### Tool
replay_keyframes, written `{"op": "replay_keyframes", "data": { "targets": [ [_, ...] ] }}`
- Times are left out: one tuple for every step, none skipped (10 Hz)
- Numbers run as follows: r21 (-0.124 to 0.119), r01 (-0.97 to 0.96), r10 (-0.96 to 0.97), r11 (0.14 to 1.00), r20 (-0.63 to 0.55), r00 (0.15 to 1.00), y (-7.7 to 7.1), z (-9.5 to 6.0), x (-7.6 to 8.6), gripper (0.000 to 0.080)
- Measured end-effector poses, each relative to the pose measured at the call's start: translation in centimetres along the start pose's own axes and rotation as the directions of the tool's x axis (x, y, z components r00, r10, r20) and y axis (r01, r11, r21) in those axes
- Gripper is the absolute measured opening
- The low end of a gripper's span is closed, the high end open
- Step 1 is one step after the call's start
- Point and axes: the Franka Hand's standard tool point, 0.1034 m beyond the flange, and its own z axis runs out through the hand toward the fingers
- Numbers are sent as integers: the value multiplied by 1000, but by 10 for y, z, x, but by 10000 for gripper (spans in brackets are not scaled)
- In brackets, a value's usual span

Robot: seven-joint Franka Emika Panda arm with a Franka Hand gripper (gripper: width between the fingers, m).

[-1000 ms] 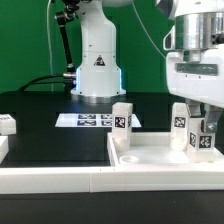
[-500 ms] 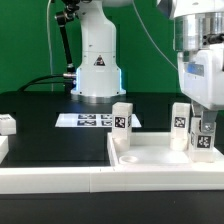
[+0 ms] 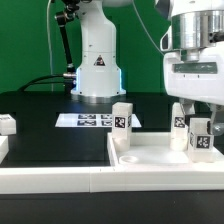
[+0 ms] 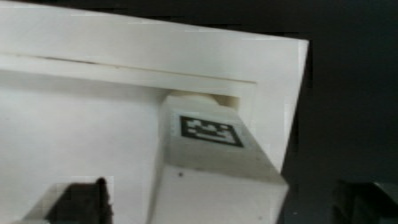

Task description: Assemble square table

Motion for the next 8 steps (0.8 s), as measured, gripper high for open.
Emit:
{"op": "replay_keyframes", "data": {
  "targets": [
    [0, 70, -70, 998, -1, 998, 0, 0, 0, 642],
    [-8, 141, -141, 990, 2, 990, 1, 0, -1, 648],
    [-25, 215, -215, 976, 1, 977, 3, 1, -3, 648],
    [-41, 325, -325, 945, -5, 946, 4, 1, -4, 649],
    [-52, 425, -426, 904, -4, 905, 5, 1, -4, 649],
    [-50, 487, -487, 872, -1, 873, 5, 1, -5, 649],
    [-50, 532, -532, 845, 3, 847, 5, 1, -7, 649],
    [-51, 613, -614, 788, 5, 790, 4, 1, -7, 649]
  ]
}}
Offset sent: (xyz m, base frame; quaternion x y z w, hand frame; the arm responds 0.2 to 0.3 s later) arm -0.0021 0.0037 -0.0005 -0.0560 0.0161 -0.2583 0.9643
